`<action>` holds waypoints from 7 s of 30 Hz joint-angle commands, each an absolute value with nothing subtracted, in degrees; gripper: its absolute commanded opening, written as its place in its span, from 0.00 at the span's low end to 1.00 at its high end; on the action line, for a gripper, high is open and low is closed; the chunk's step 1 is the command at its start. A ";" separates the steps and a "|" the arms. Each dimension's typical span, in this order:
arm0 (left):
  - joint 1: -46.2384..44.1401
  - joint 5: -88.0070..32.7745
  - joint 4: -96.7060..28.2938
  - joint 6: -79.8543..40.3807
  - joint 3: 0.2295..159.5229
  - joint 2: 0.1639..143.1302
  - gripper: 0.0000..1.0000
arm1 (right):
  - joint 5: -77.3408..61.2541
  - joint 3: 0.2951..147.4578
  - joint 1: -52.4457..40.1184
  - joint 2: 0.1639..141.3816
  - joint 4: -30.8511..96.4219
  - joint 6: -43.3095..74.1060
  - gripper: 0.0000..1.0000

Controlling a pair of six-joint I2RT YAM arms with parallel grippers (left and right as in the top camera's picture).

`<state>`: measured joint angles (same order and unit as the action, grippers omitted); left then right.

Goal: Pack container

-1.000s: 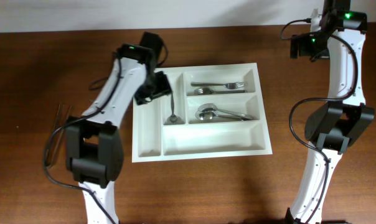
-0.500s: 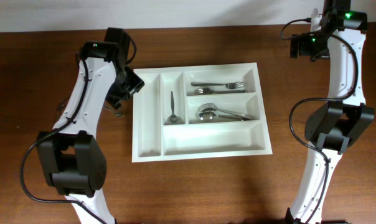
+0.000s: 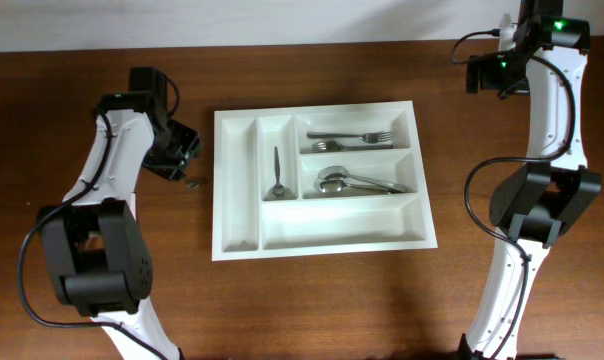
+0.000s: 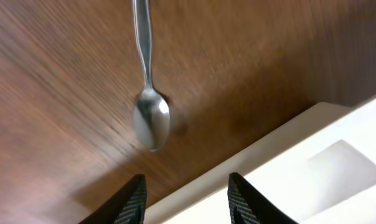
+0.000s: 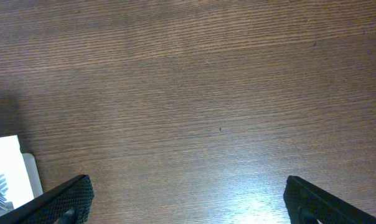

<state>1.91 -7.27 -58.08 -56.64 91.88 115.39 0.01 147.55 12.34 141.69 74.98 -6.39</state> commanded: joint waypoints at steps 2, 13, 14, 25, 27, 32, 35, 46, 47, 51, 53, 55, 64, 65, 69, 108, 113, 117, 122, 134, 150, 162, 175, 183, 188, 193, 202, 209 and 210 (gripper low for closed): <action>2.09 -11.73 -54.46 -57.25 86.50 114.85 0.45 | 0.30 148.55 12.40 140.25 74.96 -6.11 0.99; 2.20 -11.60 -53.21 -57.84 84.14 115.15 0.45 | 0.30 148.55 12.40 140.25 74.96 -6.11 0.99; 2.17 -11.62 -53.10 -57.84 84.14 115.39 0.45 | 0.30 148.55 12.40 140.25 74.98 -6.11 0.99; 2.52 -11.55 -53.08 -57.87 84.03 117.32 0.46 | 0.30 148.55 12.40 140.25 74.98 -6.11 0.99; 2.52 -11.60 -52.27 -57.87 83.55 117.38 0.46 | 0.30 148.55 12.40 140.25 74.98 -6.11 0.99; 3.70 -11.05 -51.24 -57.87 83.29 117.64 0.51 | 0.30 148.55 12.40 140.25 74.98 -6.11 0.99; 4.34 -10.94 -51.16 -57.89 83.29 118.21 0.51 | 0.30 148.55 12.40 140.25 74.98 -6.11 0.99; 4.56 -14.20 -47.92 -57.84 83.29 124.40 0.45 | 0.30 148.55 12.40 140.25 74.96 -6.11 0.99; 4.56 -14.24 -47.64 -57.87 83.29 124.53 0.41 | 0.30 148.55 12.40 140.25 74.98 -6.11 0.99; 4.56 -14.39 -47.55 -57.82 83.29 124.62 0.33 | 0.30 148.55 12.40 140.25 74.96 -6.11 0.98; 4.56 -14.39 -47.53 -57.82 83.29 124.62 0.33 | 0.30 148.55 12.40 140.25 74.98 -6.11 0.99; 4.56 -14.44 -47.57 -57.80 83.29 124.62 0.33 | 0.30 148.55 12.40 140.25 74.98 -6.11 0.99; 4.58 -17.15 -47.53 -56.93 83.42 123.24 0.30 | 0.30 148.55 12.40 140.25 74.98 -6.11 0.99; 4.58 -16.47 -47.44 -56.36 83.79 122.23 0.30 | 0.30 148.55 12.40 140.25 74.98 -6.11 0.99; 4.56 -14.52 -47.18 -51.90 86.76 119.04 0.30 | 0.30 148.55 12.40 140.25 74.98 -6.11 0.99; 0.08 8.86 -29.45 -22.63 94.67 109.19 0.48 | 0.30 148.55 12.40 140.25 74.98 -6.11 0.99; 0.25 8.84 -23.79 -18.24 94.67 112.64 0.25 | 0.30 148.55 12.40 140.25 74.98 -6.11 0.99; 0.64 8.84 -19.73 -15.84 94.67 117.51 0.25 | 0.30 148.55 12.40 140.25 74.98 -6.11 0.99; 0.71 8.86 -13.10 -12.91 94.67 122.80 0.02 | 0.30 148.55 12.40 140.25 74.98 -6.11 0.99; 1.30 8.84 -2.59 6.17 94.67 133.71 0.02 | 0.30 148.55 12.40 140.25 74.98 -6.11 0.99; 4.40 2.35 0.62 10.02 94.67 140.99 0.02 | 0.30 148.55 12.40 140.25 74.98 -6.11 0.99; 4.40 10.35 -22.26 9.93 94.67 139.28 0.02 | 0.30 148.55 12.40 140.25 74.98 -6.11 0.99; 4.12 12.88 -41.08 1.87 94.67 137.75 0.02 | 0.30 148.55 12.40 140.25 74.96 -6.11 0.99; 2.81 12.73 -47.24 0.38 94.67 137.21 0.02 | 0.30 148.55 12.40 140.25 74.96 -6.11 0.99; 2.39 12.95 -45.32 0.38 95.02 135.63 0.02 | 0.30 148.55 12.40 140.25 74.98 -6.11 0.99; 2.66 14.68 -43.03 0.45 99.13 133.69 0.50 | 0.30 148.55 12.40 140.25 74.98 -6.13 0.99; 2.76 17.82 -47.79 10.41 112.05 131.07 0.70 | 0.30 148.55 12.40 140.25 74.98 -6.11 0.99; 2.76 8.78 -57.80 10.39 112.36 130.58 0.61 | 0.30 148.55 12.40 140.25 74.98 -6.11 0.99; 2.76 8.34 -59.02 10.37 112.36 130.58 0.62 | 0.30 148.55 12.40 140.25 74.98 -6.11 0.99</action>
<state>2.79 13.69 -56.86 9.47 111.77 132.07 0.01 147.55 12.34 141.69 75.02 -6.42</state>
